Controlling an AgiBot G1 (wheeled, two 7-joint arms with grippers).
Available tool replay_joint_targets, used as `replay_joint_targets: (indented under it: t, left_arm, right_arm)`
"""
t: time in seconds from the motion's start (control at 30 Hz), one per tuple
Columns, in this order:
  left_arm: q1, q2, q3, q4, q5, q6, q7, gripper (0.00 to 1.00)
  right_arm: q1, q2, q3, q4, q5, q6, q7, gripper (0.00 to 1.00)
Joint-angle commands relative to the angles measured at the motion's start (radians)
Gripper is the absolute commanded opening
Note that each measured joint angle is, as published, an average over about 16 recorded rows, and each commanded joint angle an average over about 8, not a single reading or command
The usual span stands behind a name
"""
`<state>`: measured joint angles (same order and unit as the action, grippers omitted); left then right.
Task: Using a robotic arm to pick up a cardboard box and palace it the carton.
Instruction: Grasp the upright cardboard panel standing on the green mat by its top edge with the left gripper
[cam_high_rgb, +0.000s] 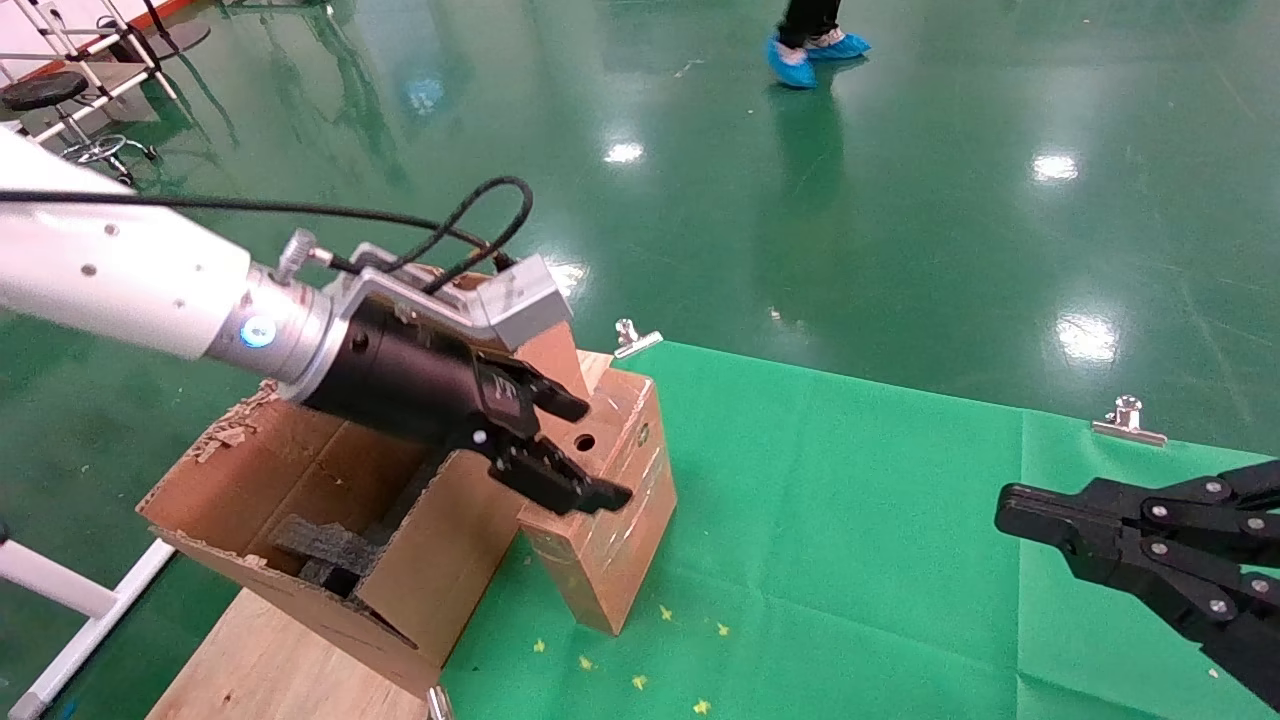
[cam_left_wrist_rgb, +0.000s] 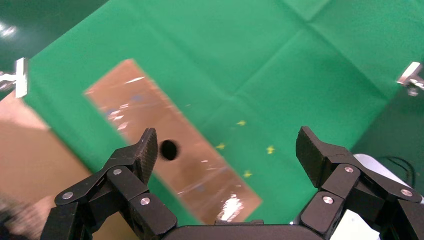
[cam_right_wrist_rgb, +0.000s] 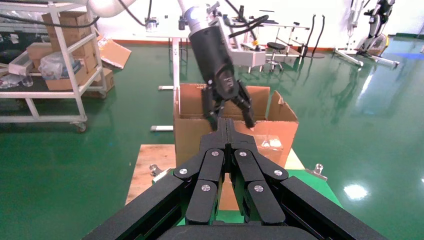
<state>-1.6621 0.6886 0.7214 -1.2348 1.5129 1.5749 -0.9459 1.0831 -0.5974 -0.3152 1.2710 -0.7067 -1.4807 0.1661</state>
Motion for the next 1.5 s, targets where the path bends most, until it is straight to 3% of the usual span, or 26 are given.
replay_joint_targets:
  t: [0.03, 0.4, 0.43, 0.67, 0.7, 1.13, 1.17, 1.4, 1.5]
  left_arm:
    - [-0.032, 0.013, 0.034, 0.009, 0.036, 0.002, -0.049, 1.0]
    - [-0.092, 0.053, 0.156, 0.088, 0.081, -0.001, -0.116, 1.0]
    - [-0.095, 0.057, 0.164, 0.096, 0.081, -0.002, -0.118, 1.0]
    - [-0.11, 0.088, 0.211, 0.151, 0.082, -0.01, -0.124, 1.0]
    - [-0.111, 0.094, 0.217, 0.158, 0.082, -0.011, -0.125, 1.0]
    - [-0.126, 0.156, 0.272, 0.223, 0.102, -0.016, -0.149, 0.99]
    - [-0.127, 0.16, 0.276, 0.227, 0.102, -0.015, -0.151, 0.9]
    - [-0.129, 0.17, 0.29, 0.236, 0.105, -0.01, -0.156, 0.04]
    - [-0.129, 0.169, 0.288, 0.235, 0.105, -0.01, -0.155, 0.0]
  right_arm:
    - [0.0, 0.0, 0.0, 0.0, 0.0, 0.0, 0.0, 0.0]
    - [0.0, 0.0, 0.0, 0.0, 0.0, 0.0, 0.0, 0.0]
    - [0.0, 0.0, 0.0, 0.0, 0.0, 0.0, 0.0, 0.06]
    - [0.0, 0.0, -0.001, 0.0, 0.0, 0.0, 0.0, 0.94]
    - [0.0, 0.0, -0.001, 0.0, 0.0, 0.0, 0.0, 1.0]
    - [0.0, 0.0, -0.001, 0.0, 0.001, 0.0, 0.0, 1.0]
    - [0.0, 0.0, -0.001, 0.0, 0.001, 0.0, -0.001, 1.0]
    - [0.0, 0.001, -0.001, 0.0, 0.001, 0.001, -0.001, 1.0]
    - [0.0, 0.001, -0.001, 0.0, 0.001, 0.001, -0.001, 1.0]
